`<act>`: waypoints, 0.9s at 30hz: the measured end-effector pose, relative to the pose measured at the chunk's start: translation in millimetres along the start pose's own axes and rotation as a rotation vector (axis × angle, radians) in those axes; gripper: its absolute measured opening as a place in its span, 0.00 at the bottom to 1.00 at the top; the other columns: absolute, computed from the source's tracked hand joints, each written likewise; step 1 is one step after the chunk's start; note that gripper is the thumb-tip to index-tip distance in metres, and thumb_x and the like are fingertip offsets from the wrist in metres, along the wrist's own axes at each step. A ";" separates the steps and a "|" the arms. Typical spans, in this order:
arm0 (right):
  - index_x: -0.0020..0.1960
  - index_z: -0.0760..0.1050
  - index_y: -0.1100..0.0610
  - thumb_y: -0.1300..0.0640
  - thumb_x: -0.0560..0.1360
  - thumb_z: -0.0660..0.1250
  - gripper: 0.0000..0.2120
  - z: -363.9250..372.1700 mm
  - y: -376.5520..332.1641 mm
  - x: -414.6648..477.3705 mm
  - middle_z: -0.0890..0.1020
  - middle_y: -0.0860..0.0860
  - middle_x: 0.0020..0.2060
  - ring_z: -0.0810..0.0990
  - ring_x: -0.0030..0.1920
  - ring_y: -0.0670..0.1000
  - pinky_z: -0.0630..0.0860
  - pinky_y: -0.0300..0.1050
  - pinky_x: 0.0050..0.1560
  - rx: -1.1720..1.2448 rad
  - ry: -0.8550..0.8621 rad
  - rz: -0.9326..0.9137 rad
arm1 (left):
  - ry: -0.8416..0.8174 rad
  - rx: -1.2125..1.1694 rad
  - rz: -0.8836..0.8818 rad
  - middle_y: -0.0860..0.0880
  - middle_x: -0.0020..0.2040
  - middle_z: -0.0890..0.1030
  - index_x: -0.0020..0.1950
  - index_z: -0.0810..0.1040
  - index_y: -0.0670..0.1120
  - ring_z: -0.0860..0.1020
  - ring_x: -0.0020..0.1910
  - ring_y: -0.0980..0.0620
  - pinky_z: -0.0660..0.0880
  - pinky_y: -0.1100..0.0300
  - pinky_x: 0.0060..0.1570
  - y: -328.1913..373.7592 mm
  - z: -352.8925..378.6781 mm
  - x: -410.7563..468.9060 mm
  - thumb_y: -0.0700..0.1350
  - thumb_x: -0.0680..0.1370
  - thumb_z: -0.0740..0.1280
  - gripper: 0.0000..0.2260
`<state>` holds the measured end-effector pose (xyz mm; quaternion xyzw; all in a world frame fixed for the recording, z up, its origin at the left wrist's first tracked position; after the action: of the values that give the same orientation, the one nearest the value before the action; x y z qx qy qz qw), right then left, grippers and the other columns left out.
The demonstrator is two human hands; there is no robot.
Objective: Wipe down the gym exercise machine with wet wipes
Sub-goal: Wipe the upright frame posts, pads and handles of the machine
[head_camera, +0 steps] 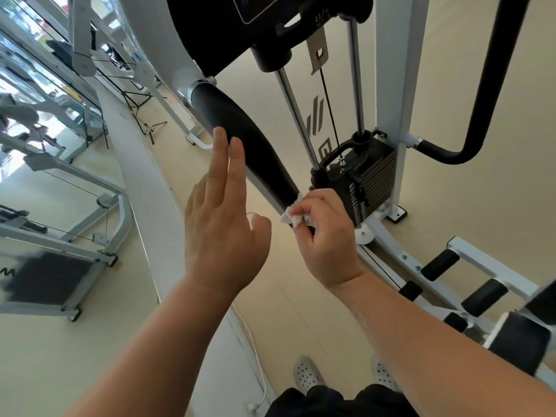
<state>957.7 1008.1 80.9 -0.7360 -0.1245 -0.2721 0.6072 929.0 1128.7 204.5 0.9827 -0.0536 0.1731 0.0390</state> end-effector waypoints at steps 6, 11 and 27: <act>0.55 0.82 0.67 0.69 0.78 0.68 0.06 -1.0 -22.8 23.5 0.77 0.59 0.50 0.79 0.49 0.51 0.76 0.37 0.56 0.019 0.078 -0.058 | -0.010 0.162 0.084 0.52 0.83 0.44 0.83 0.51 0.49 0.46 0.83 0.48 0.45 0.37 0.78 -3.1 14.2 -18.7 0.41 0.69 0.73 0.48; 0.51 0.82 0.67 0.73 0.76 0.69 0.07 0.7 8.1 -6.9 0.78 0.58 0.49 0.79 0.49 0.50 0.74 0.33 0.56 -0.010 0.059 0.016 | -0.010 0.262 0.165 0.49 0.83 0.48 0.82 0.56 0.44 0.47 0.82 0.46 0.44 0.34 0.78 -4.1 23.8 -26.0 0.42 0.70 0.72 0.43; 0.54 0.78 0.66 0.69 0.79 0.67 0.05 14.7 32.2 -41.4 0.76 0.54 0.50 0.73 0.50 0.37 0.71 0.28 0.53 -0.009 0.178 0.258 | -0.119 0.432 0.322 0.49 0.83 0.42 0.83 0.54 0.43 0.43 0.82 0.46 0.43 0.33 0.77 -8.1 50.8 -33.3 0.43 0.71 0.71 0.44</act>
<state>943.9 1020.9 29.8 -0.7218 0.0263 -0.2565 0.6423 915.9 1134.9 145.0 0.9555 -0.1730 0.1263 -0.2028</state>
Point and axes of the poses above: each hand's wrist, its own x-axis towards the middle knuckle, its own z-axis out of the palm, y = z × x, the point moved 2 cm from there along x, towards the middle knuckle
